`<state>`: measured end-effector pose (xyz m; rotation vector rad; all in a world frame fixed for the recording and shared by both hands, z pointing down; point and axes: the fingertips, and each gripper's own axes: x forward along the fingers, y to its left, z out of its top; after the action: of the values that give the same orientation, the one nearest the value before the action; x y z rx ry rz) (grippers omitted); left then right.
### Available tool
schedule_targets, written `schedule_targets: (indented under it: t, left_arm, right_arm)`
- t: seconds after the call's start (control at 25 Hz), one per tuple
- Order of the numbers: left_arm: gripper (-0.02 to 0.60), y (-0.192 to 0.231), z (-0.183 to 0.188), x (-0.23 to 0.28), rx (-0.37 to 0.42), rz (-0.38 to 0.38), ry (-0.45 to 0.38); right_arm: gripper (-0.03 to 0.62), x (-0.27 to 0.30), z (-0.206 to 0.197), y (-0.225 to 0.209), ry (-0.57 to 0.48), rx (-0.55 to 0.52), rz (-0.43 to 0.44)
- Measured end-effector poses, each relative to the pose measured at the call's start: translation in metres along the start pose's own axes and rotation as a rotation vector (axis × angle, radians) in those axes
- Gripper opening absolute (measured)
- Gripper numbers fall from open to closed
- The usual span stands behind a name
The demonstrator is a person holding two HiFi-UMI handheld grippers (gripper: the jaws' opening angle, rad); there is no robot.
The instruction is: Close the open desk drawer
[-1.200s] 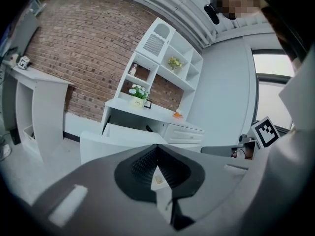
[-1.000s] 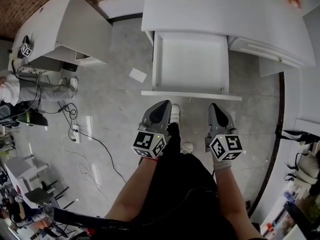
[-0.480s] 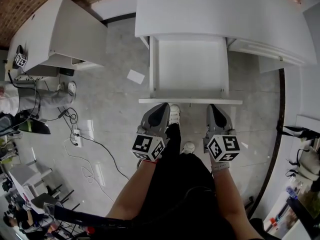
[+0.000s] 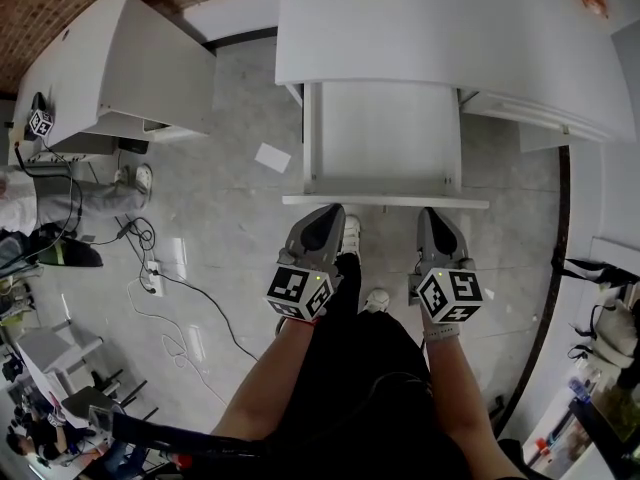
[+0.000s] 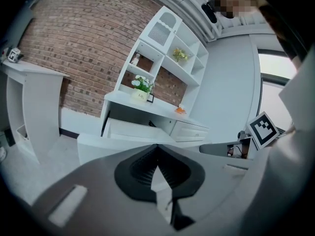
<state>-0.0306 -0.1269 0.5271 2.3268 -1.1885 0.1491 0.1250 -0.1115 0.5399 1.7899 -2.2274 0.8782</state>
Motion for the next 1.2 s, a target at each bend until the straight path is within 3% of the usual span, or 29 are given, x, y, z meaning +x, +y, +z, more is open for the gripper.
schedule_targets:
  t: [0.52,0.8,1.2]
  left_arm:
    - [0.002,0.020,0.020,0.030,-0.014,-0.060,0.027]
    - [0.002,0.029,0.031,0.051,0.017,-0.107,0.046]
    - [0.002,0.042,0.047,0.075,0.012,-0.100,0.020]
  right_arm:
    - [0.000,0.036,0.021,-0.005,-0.002,0.008,-0.069]
    - [0.000,0.057,0.035,-0.012,-0.018,0.036,-0.114]
    - [0.000,0.082,0.053,-0.019,-0.043,0.062,-0.094]
